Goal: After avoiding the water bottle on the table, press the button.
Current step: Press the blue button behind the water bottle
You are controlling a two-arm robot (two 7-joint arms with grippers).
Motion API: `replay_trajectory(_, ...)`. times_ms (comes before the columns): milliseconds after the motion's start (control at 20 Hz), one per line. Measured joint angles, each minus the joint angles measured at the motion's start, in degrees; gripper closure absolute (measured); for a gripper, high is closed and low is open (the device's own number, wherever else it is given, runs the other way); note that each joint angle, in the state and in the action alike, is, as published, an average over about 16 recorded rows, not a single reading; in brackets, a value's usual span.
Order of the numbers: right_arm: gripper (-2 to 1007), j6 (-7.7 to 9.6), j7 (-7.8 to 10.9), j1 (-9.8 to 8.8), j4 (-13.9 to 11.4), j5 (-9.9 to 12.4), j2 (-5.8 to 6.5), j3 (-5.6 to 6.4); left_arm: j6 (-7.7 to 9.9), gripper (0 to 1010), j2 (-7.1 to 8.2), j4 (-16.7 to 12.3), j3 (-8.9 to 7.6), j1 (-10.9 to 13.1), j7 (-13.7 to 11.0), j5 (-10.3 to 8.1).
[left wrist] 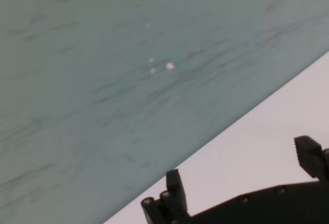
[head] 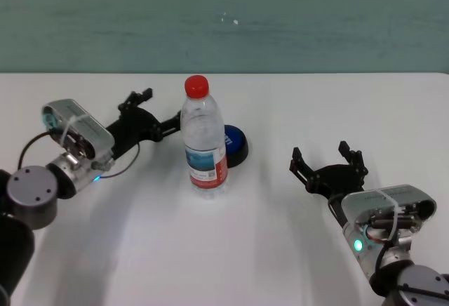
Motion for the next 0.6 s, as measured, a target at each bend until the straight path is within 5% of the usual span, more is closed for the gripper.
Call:
replay_trajectory(300,1,0.0,0.0,0.0,0.0,0.0,0.0,0.0,2.88,10,1.45,-5.9,-2.39,4.1,4.8,1.29)
replay_trajectory(600,1,0.0,0.0,0.0,0.0,0.0,0.0,0.0,6.83,10,3.58,-15.6,-5.86,11.0,9.6,2.5)
